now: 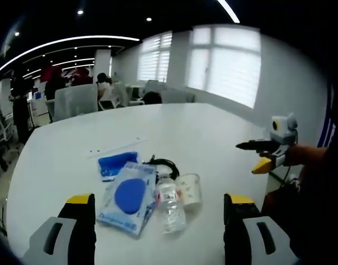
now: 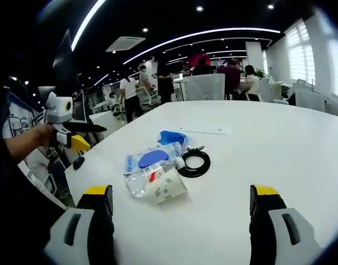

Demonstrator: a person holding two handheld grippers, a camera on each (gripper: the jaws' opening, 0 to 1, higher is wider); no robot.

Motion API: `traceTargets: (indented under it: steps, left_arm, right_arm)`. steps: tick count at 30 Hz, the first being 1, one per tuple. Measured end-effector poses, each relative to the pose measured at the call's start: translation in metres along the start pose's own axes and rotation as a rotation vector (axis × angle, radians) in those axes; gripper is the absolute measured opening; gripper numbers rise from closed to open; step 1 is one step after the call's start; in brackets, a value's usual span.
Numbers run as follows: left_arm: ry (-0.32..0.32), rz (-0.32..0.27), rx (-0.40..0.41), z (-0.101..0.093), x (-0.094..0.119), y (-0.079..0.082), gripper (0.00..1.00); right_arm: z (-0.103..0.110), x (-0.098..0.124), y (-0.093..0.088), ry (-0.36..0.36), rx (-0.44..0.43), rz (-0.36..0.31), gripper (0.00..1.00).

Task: Arrange the tabletop items into an orderly group along one side of the table until the central work area is clear of visible clutter.

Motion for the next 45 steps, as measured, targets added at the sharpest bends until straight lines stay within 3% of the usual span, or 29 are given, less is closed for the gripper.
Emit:
traceTargets:
  steps: [20, 45]
  left_arm:
    - [0.047, -0.006, 0.023, 0.003, 0.021, -0.014, 0.95]
    - [-0.033, 0.028, -0.001, 0.003, -0.033, -0.001, 0.84]
  right_arm:
    - [0.000, -0.004, 0.003, 0.022, 0.018, 0.012, 1.00]
    - [0.004, 0.005, -0.004, 0.005, 0.008, 0.025, 1.00]
Point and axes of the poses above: the point that each gripper's makers call its tool centre point, and the gripper's own axes: x roughly backward along the fingers, z roughly to its left, y roughly out of its top, the point moved 9 cm from there along x, roughly backward along the fingers, and after that the axes turned 5 degrees about -x, right-handed, at the moved point
